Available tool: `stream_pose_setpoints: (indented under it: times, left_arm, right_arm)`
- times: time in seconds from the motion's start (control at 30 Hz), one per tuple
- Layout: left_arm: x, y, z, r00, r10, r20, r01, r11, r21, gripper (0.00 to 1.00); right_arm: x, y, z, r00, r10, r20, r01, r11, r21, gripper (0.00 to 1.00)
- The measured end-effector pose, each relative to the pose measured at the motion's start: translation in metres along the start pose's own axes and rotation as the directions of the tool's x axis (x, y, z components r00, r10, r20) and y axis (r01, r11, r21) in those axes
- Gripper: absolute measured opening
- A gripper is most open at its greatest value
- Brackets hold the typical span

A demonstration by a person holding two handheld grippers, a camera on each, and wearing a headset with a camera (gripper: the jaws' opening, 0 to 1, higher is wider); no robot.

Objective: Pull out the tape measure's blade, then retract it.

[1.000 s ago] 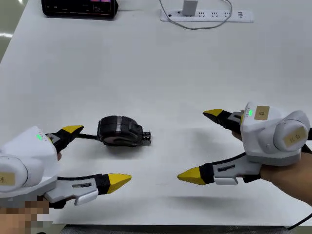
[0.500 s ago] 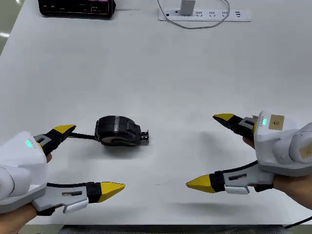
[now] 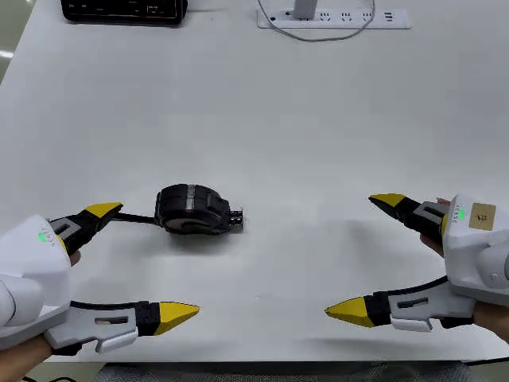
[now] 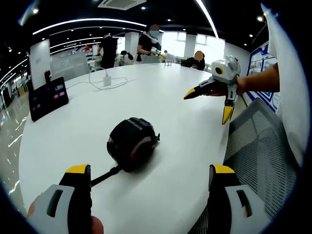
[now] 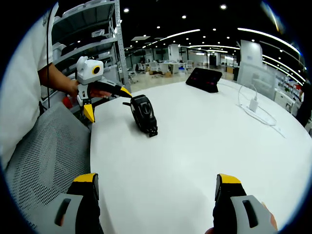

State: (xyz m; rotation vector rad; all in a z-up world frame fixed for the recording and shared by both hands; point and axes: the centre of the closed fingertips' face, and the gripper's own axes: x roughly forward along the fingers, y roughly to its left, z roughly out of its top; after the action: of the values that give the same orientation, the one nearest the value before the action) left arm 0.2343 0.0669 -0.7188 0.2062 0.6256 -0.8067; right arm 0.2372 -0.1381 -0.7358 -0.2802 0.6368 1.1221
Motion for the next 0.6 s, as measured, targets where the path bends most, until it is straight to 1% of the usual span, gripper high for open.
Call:
stream_pose_setpoints:
  times: [0.23, 0.4, 0.5, 0.6]
  left_arm:
    - [-0.0027, -0.0007, -0.0031, 1.0000, -0.002, -0.007, 0.002, 1.000, 0.004, 0.99]
    - [-0.0051, 0.0007, -0.0044, 1.0000, -0.001, -0.004, 0.001, 1.000, -0.013, 0.99]
    - [-0.0063, 0.0020, -0.0073, 0.9999, 0.002, -0.014, -0.002, 1.000, 0.001, 0.99]
    - [-0.0075, 0.0034, -0.0080, 0.9999, 0.004, -0.016, -0.004, 1.000, 0.002, 0.99]
  right_arm:
    - [-0.0045, -0.0008, -0.0019, 0.9997, -0.019, 0.017, 0.019, 1.000, 0.023, 0.99]
    - [-0.0069, -0.0021, -0.0035, 0.9988, -0.035, 0.034, 0.033, 0.998, 0.053, 0.99]
    - [-0.0080, -0.0033, -0.0026, 0.9982, -0.039, 0.045, 0.035, 0.997, 0.069, 0.99]
    - [-0.0091, -0.0023, -0.0018, 0.9980, -0.041, 0.048, 0.037, 0.997, 0.071, 0.99]
